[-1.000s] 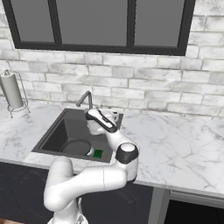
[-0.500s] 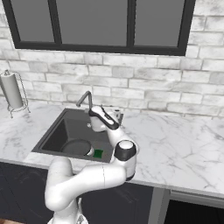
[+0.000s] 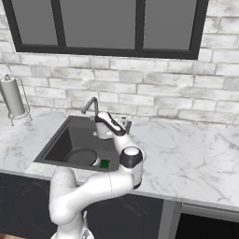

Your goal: Pick the pan and sponge and place them into the sink. Then turn on the water.

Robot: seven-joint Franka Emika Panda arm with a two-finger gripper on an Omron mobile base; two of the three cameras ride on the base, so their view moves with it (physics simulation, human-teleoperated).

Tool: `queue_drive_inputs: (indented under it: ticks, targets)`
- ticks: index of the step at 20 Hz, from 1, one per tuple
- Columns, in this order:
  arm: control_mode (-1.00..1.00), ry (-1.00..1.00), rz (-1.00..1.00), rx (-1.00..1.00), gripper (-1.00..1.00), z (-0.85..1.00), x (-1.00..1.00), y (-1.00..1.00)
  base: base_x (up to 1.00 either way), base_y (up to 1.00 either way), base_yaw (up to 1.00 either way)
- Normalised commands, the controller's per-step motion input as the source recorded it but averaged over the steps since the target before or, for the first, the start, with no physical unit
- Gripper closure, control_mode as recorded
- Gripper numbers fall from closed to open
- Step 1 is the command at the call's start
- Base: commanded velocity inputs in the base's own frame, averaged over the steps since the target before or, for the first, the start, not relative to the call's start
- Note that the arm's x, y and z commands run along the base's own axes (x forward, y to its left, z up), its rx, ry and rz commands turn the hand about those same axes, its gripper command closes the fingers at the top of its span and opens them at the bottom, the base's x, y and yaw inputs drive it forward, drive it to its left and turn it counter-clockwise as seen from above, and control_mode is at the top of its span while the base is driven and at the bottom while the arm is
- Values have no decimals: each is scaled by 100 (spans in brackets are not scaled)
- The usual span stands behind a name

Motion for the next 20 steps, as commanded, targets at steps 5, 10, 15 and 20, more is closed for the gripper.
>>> queue_drive_inputs:
  ticks: [5, 10, 15, 20]
  targets:
    - [-100, 0, 0, 1, -100, -8, 21, 1, 0, 0, 0]
    - [-100, 1, 0, 1, -100, -16, 17, 0, 0, 0, 0]
    - [-100, 2, 0, 1, 100, -16, 11, 0, 0, 0, 0]
    - [-100, 1, 0, 2, 100, -12, 5, -1, 0, 0, 0]
